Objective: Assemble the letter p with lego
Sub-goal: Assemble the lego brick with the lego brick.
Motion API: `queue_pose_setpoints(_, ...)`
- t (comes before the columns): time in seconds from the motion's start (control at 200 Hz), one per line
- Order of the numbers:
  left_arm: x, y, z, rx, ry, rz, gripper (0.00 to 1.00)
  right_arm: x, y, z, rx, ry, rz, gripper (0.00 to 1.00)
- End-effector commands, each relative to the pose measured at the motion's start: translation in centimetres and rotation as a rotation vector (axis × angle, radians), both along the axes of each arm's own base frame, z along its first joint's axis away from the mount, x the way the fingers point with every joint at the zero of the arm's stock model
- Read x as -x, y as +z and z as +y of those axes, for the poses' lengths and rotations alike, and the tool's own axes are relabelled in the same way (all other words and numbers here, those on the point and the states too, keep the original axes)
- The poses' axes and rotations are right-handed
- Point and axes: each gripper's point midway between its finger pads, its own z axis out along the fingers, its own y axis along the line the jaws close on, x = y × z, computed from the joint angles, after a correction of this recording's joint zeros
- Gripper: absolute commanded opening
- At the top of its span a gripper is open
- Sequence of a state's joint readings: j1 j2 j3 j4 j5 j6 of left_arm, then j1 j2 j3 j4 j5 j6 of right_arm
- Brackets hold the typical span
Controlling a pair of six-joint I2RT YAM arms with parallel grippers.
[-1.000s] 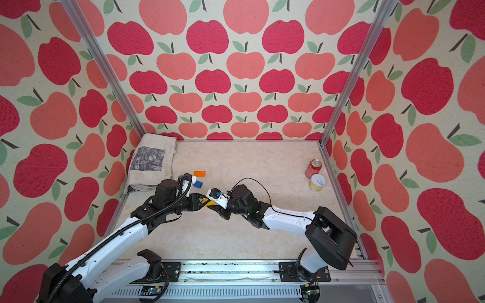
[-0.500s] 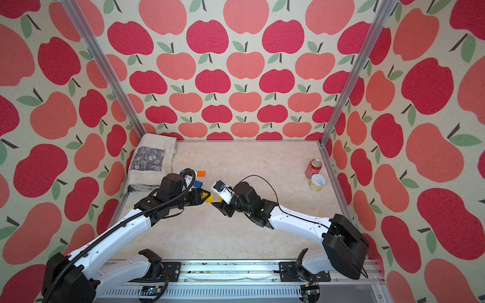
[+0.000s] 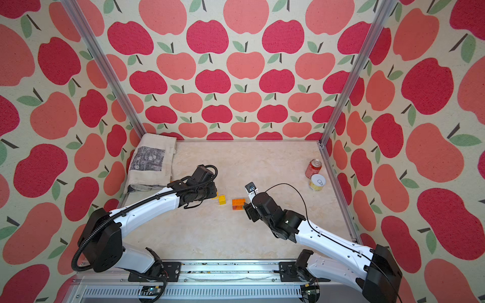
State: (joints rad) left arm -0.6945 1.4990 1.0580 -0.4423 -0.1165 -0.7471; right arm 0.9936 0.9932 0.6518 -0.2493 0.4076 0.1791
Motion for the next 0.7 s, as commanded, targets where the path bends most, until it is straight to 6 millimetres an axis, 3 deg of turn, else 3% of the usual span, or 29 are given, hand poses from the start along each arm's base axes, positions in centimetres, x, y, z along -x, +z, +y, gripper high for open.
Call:
queue_pose_setpoints(0.0,-0.6,-0.6,0.7,-0.073,0.087,0.018,0.12,0.2,-0.9,-2.3,0.034,-0.076,0.017,0.69)
queue_pose_setpoints(0.375,-0.1,-2.7,-1.1,-0.209,0.172,0.112,0.12,0.9,-1.0,-4.5,-0.053,-0.102,-0.012,0.75)
queue_pose_setpoints(0.695,-0.3,-3.3,-2.2,-0.268,0.230,0.111,0.11,1.7,-0.5,-4.6,-0.162,-0.075,0.002,0.77)
